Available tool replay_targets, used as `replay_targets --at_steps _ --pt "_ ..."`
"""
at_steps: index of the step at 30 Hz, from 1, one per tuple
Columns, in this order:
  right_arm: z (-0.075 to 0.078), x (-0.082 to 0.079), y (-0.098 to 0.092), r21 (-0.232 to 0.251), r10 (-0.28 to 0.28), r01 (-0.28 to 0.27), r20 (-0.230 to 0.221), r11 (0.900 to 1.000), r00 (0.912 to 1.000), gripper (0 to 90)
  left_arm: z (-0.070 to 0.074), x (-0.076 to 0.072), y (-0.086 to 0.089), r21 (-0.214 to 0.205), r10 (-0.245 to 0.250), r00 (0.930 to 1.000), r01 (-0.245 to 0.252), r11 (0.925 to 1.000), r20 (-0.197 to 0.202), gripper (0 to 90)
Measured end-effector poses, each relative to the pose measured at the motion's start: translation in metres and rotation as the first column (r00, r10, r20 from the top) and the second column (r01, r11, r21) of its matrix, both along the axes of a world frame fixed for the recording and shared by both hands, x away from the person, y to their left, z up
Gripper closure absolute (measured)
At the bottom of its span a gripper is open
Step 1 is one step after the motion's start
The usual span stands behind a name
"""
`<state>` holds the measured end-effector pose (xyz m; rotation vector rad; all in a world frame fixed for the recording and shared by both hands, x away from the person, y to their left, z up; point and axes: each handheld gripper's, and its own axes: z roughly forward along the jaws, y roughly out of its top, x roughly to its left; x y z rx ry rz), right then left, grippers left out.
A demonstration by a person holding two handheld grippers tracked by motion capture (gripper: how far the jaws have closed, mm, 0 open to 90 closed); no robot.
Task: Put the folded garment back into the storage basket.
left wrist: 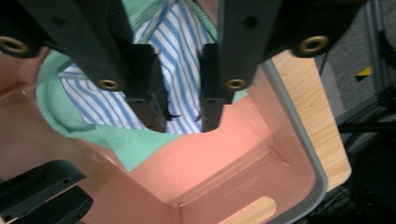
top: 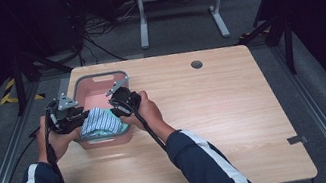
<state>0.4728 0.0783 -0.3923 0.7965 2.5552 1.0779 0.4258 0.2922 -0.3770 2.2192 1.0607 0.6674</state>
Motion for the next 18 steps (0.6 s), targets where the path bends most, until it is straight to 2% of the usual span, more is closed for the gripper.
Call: replay_targets --at_steps 2,7,9,12,13,18 --pt "0.000 -0.001 -0.002 0.003 0.004 -0.004 -0.002 1.0000 1.0000 71.0 0.001 -0.002 -0.001 -0.007 -0.010 0.9999 0.010 0.9999 -0.001 67.7" --pt "0.003 -0.004 -0.009 0.017 0.013 -0.013 0.007 0.9998 0.9999 68.0 0.007 -0.010 -0.008 -0.010 -0.019 0.9989 0.020 0.9998 0.042 60.6" --pt "0.006 -0.005 -0.014 0.014 0.005 -0.005 0.011 0.9999 0.9999 66.1 0.010 -0.013 -0.011 -0.007 -0.027 0.9985 0.027 0.9996 0.048 55.9" --pt "0.008 -0.006 -0.019 0.021 0.004 -0.004 0.021 0.9998 0.9998 65.1 0.013 -0.016 -0.014 -0.017 -0.035 0.9981 0.036 0.9992 0.050 50.3" --pt "0.011 -0.008 -0.026 0.025 0.002 -0.003 0.036 0.9997 0.9994 62.1 0.014 -0.019 -0.017 -0.028 -0.029 0.9986 0.031 0.9991 0.044 48.2" --pt "0.016 -0.013 -0.039 0.015 0.001 -0.002 0.057 0.9999 0.9984 60.9 0.020 -0.027 -0.029 -0.039 -0.055 0.9967 0.058 0.9976 0.059 42.5"
